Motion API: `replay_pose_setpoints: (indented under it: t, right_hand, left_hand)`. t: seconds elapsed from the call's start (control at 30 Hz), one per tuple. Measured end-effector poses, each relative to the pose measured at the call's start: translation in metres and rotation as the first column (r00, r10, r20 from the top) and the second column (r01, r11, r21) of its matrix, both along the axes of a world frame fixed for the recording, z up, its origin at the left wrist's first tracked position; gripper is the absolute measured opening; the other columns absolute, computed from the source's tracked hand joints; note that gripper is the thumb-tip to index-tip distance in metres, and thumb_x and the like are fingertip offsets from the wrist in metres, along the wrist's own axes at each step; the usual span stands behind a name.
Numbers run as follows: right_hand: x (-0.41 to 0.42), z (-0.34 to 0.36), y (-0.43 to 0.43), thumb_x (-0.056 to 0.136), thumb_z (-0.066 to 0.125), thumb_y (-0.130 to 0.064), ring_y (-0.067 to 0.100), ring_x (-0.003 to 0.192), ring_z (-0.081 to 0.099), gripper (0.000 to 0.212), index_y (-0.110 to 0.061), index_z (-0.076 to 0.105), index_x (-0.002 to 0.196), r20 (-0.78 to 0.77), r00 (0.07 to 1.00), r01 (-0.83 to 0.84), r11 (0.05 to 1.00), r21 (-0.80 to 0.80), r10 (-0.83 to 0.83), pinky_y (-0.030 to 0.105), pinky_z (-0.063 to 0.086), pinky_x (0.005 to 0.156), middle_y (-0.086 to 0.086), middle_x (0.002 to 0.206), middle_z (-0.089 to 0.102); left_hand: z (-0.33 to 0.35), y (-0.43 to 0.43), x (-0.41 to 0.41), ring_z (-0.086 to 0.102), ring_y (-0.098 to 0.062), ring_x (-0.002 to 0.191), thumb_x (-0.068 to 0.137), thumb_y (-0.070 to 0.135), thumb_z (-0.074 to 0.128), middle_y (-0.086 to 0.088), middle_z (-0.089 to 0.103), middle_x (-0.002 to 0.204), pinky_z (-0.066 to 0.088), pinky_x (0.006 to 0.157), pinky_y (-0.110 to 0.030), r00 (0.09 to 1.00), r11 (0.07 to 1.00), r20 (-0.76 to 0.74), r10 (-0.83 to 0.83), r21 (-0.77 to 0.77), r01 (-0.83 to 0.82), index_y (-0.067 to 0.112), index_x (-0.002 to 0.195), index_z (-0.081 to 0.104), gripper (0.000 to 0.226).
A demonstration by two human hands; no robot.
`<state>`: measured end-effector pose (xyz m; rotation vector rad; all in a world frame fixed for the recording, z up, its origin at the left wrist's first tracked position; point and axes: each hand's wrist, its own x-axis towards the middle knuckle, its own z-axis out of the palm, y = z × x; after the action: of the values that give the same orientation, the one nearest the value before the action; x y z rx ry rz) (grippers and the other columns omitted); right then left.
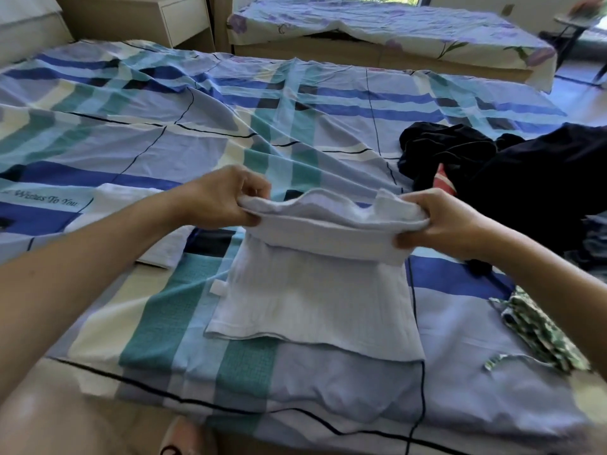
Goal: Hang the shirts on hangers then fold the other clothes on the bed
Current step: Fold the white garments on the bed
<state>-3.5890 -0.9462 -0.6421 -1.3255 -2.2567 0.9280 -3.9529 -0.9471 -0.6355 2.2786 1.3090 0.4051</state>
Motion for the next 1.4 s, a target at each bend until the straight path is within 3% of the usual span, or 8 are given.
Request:
replay_pose_setpoints:
  t: [0.27,0.43,0.67,0.8,0.97,1.17,1.27,1.4]
  right_hand:
    - [-0.012,-0.027,-0.057,0.072,0.083,-0.027,0.015,0.089,0.053,0.031,-0.028,0.054,0.082,0.615,0.729,-0.247,0.953,-0.175,0.302,0.031,0.046,0.079,-0.008,0.095,0.051]
    - [-0.009,-0.001,-0.077,0.069,0.08,-0.062,0.006,0.098,0.052,0.038,-0.029,0.068,0.084,0.639,0.587,-0.228,0.859,-0.459,0.497,0.036,0.048,0.093,-0.014,0.103,0.047]
    - [-0.017,-0.018,-0.072,0.081,0.067,-0.064,0.015,0.098,0.054,0.047,-0.029,0.059,0.111,0.46,0.883,0.123,0.992,-0.029,-0.096,0.034,0.047,0.085,-0.005,0.111,0.049]
    - [-0.022,-0.042,-0.066,0.079,0.073,-0.063,0.031,0.117,0.054,0.088,-0.013,0.034,0.141,0.53,0.8,0.414,0.898,-0.146,-0.283,0.037,0.047,0.087,0.013,0.135,0.05]
    - [-0.027,-0.038,-0.069,0.077,0.086,-0.037,0.025,0.087,0.063,0.087,-0.012,0.03,0.139,0.346,0.831,0.552,0.724,-0.414,-0.436,0.035,0.054,0.065,0.011,0.108,0.061]
    - [-0.031,-0.024,-0.069,0.075,0.085,-0.004,0.032,0.1,0.066,0.099,-0.02,0.024,0.151,-0.015,0.81,0.481,0.678,-0.556,-0.587,0.045,0.06,0.076,0.015,0.131,0.055]
    - [-0.049,-0.009,-0.072,0.073,0.086,-0.004,0.03,0.104,0.066,0.114,-0.028,0.014,0.158,-0.182,0.802,0.429,0.76,-0.488,-0.569,0.042,0.058,0.083,0.014,0.135,0.058]
    - [-0.082,0.006,-0.081,0.081,0.079,-0.006,0.021,0.106,0.07,0.113,-0.031,0.002,0.16,-0.399,0.82,0.191,0.855,-0.483,-0.409,0.047,0.051,0.101,0.008,0.125,0.07]
  left_hand:
    - [-0.04,-0.053,0.014,0.046,-0.01,0.064,0.069,0.012,0.065,0.007,0.051,0.072,0.042,0.061,-0.032,0.866,0.937,-0.361,-0.345,-0.085,0.338,0.022,0.068,0.05,0.019]
    - [-0.033,-0.064,0.02,0.053,-0.011,0.072,0.08,0.051,0.069,0.006,0.057,0.08,0.047,0.069,-0.034,0.815,0.898,-0.429,-0.388,-0.373,0.231,0.024,0.077,0.06,0.028]
    - [-0.066,-0.071,0.063,0.041,-0.015,0.129,0.092,0.06,0.035,0.006,0.048,0.136,0.034,0.105,-0.035,0.953,0.976,-0.298,-0.05,0.188,0.11,0.031,0.129,0.053,0.05]
    - [-0.097,-0.083,0.081,-0.026,-0.02,0.151,0.076,0.09,0.007,0.004,-0.024,0.165,-0.007,0.123,-0.051,0.857,0.998,-0.514,-0.044,0.015,0.06,0.034,0.158,-0.011,0.101]
    - [-0.099,-0.091,0.087,-0.042,-0.02,0.142,0.081,0.087,0.01,0.004,-0.04,0.157,-0.021,0.117,-0.057,0.857,0.993,-0.513,-0.04,0.076,0.092,0.034,0.151,-0.03,0.096]
    - [-0.082,-0.094,0.099,-0.03,-0.011,0.148,0.092,0.077,0.012,0.009,-0.021,0.165,-0.016,0.122,-0.044,0.896,0.965,-0.373,-0.242,-0.192,0.181,0.042,0.158,0.0,0.075]
    - [-0.045,-0.08,0.104,0.034,-0.023,0.144,0.1,0.06,0.025,-0.002,0.044,0.151,0.027,0.113,-0.029,0.988,0.918,0.098,0.119,-0.389,-0.072,0.025,0.139,0.056,0.061]
    - [-0.013,-0.065,0.087,0.07,-0.027,0.092,0.077,0.08,0.038,-0.01,0.073,0.102,0.055,0.079,-0.038,0.733,0.659,0.426,0.53,-0.751,-0.04,0.013,0.113,0.067,0.082]
